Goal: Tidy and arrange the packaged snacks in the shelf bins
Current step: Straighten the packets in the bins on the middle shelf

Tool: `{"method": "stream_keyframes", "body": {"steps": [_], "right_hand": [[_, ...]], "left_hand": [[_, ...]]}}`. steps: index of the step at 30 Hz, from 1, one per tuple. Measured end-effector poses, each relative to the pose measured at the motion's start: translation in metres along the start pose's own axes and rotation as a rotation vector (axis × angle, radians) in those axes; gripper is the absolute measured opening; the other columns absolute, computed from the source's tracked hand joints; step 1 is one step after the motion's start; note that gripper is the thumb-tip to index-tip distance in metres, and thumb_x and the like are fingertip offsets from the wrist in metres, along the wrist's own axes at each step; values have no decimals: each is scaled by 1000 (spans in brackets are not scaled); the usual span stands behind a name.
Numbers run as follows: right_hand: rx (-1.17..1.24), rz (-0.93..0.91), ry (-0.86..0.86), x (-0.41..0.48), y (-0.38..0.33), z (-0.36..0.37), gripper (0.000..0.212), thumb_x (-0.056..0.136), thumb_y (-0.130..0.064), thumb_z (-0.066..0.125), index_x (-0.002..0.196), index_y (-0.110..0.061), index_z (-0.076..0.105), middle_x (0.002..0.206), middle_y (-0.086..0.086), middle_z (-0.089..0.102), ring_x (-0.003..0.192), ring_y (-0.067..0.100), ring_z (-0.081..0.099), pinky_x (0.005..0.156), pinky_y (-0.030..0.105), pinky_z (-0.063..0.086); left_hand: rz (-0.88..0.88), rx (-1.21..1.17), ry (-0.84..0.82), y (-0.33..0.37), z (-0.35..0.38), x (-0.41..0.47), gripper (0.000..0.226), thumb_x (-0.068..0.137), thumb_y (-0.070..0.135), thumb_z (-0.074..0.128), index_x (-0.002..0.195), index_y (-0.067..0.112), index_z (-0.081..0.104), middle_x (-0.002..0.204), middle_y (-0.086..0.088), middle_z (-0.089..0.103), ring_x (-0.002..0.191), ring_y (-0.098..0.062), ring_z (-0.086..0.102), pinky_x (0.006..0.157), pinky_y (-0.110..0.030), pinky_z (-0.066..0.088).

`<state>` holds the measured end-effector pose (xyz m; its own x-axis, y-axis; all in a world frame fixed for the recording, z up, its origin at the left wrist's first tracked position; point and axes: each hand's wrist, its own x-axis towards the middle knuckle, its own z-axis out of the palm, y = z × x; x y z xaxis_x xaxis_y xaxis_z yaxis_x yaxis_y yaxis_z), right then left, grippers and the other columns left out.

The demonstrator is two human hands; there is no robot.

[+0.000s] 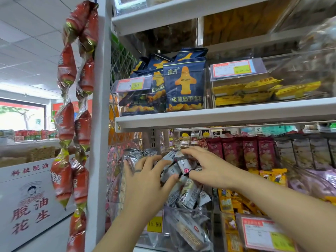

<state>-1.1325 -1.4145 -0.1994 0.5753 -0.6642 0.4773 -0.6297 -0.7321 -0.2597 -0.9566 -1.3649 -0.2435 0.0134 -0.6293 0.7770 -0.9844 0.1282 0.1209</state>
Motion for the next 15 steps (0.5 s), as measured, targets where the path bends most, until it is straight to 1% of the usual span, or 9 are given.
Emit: {"method": "stream_keyframes", "body": {"steps": [1, 3, 6, 8, 9, 12, 13, 15], "right_hand": [[-10, -3, -17, 1, -1, 0, 65, 89, -26, 53, 148, -27, 26, 153, -11, 22, 138, 8, 26, 107, 23, 26], [-14, -12, -47, 0, -4, -3, 63, 89, -22, 52, 147, -27, 29, 153, -10, 25, 138, 8, 26, 106, 23, 25], [3, -9, -27, -7, -6, -9, 58, 90, -19, 51, 144, -30, 35, 152, -10, 30, 137, 7, 28, 104, 21, 25], [12, -2, 6, -13, -6, -14, 56, 89, -19, 53, 141, -34, 39, 149, -10, 34, 134, 7, 33, 101, 21, 30], [8, -3, 20, -16, -7, -16, 55, 89, -19, 55, 140, -34, 40, 147, -10, 37, 131, 6, 36, 97, 18, 33], [2, -12, 28, -28, -8, -24, 49, 89, -19, 57, 136, -30, 47, 137, -11, 47, 116, 0, 44, 85, 7, 36], [4, -9, 18, -32, -8, -26, 46, 89, -19, 57, 133, -29, 50, 131, -10, 52, 111, 0, 48, 84, 8, 39], [-6, 5, 6, -45, -9, -34, 40, 88, -18, 57, 127, -28, 56, 118, -9, 59, 102, 5, 57, 87, 18, 47]], "left_hand": [[-15, 11, -28, 1, 0, 0, 52, 86, 73, 25, 126, 48, 49, 138, 22, 39, 136, -10, 29, 113, -58, -6], [-36, 31, -73, 3, -1, 2, 44, 90, 67, 29, 127, 50, 46, 141, 23, 34, 137, -9, 25, 113, -57, -7], [-43, 51, -101, 6, -2, 4, 43, 91, 65, 31, 130, 49, 44, 142, 20, 33, 138, -12, 25, 113, -58, -5], [-45, 33, -91, 7, -5, 3, 44, 92, 64, 33, 131, 47, 44, 142, 18, 35, 138, -12, 25, 113, -58, -5], [-46, 19, -78, 7, -7, 1, 44, 92, 63, 34, 131, 45, 45, 142, 17, 36, 138, -12, 26, 113, -58, -5], [-47, -20, -43, 13, -17, -2, 41, 94, 57, 37, 131, 41, 46, 141, 17, 37, 136, -12, 30, 114, -56, -4], [-40, -30, -31, 15, -20, -2, 40, 94, 55, 38, 131, 40, 45, 140, 17, 37, 134, -13, 32, 114, -56, -3], [-3, -32, -22, 28, -27, -3, 38, 96, 51, 39, 132, 40, 43, 139, 17, 37, 131, -12, 37, 115, -54, -2]]}}
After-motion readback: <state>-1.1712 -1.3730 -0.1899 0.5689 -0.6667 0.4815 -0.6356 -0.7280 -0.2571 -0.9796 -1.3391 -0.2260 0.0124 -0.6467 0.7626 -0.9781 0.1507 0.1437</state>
